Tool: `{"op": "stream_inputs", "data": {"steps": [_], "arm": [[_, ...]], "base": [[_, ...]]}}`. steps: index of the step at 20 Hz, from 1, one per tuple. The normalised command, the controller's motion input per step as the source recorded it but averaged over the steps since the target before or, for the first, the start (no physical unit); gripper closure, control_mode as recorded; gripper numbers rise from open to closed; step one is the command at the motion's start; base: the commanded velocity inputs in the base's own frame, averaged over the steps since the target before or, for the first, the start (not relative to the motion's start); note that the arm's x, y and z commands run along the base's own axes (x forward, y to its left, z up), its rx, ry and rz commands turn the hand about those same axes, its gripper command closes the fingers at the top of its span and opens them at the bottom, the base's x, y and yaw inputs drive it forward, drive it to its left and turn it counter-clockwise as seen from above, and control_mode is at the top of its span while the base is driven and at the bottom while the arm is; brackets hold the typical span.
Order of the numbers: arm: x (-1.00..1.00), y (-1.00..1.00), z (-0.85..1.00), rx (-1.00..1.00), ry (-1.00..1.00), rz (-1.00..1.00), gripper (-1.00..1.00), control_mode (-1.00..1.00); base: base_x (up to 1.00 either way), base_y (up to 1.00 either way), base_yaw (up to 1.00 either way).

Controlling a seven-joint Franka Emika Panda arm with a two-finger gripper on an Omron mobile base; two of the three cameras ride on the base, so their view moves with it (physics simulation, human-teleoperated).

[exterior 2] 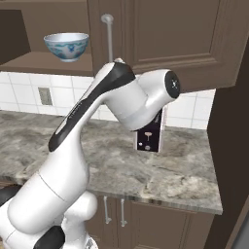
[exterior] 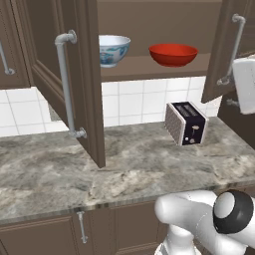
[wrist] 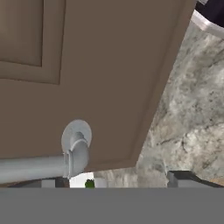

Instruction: Open the cabinet. Pick the bowls from the counter and place them in the cabinet. Then close the cabinet.

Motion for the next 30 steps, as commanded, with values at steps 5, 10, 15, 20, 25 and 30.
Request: {"op": "stream_inputs", "data": {"steps": [5,10,15,20,25,30], "arm": [[1.00,0.43,-0.31,-0.05,-0.26,-0.03,-1.00,-1.00],[1.00,0.52,-0.26,-0.07,-0.46,-0.11,-1.00,-1.00],[1.00,0.17,-0.02,0.00,-0.19,-0.18,-1.00,-1.00],[1.00,-0.04,0.00,0.05,0.00,-0.19,-1.00,-1.00],[1.00,-0.64,0.01,0.19,0.05,-0.05,-1.00,-1.00],[1.00,-0.50,0.00,0.15,0.04,-0.05,-1.00,-1.00]], "base": [[0.00,0.00,0.00],[0.00,0.00,0.00],[0.00,0.00,0.00],[0.00,0.00,0.00],[0.00,0.00,0.00],[0.00,0.00,0.00]]}}
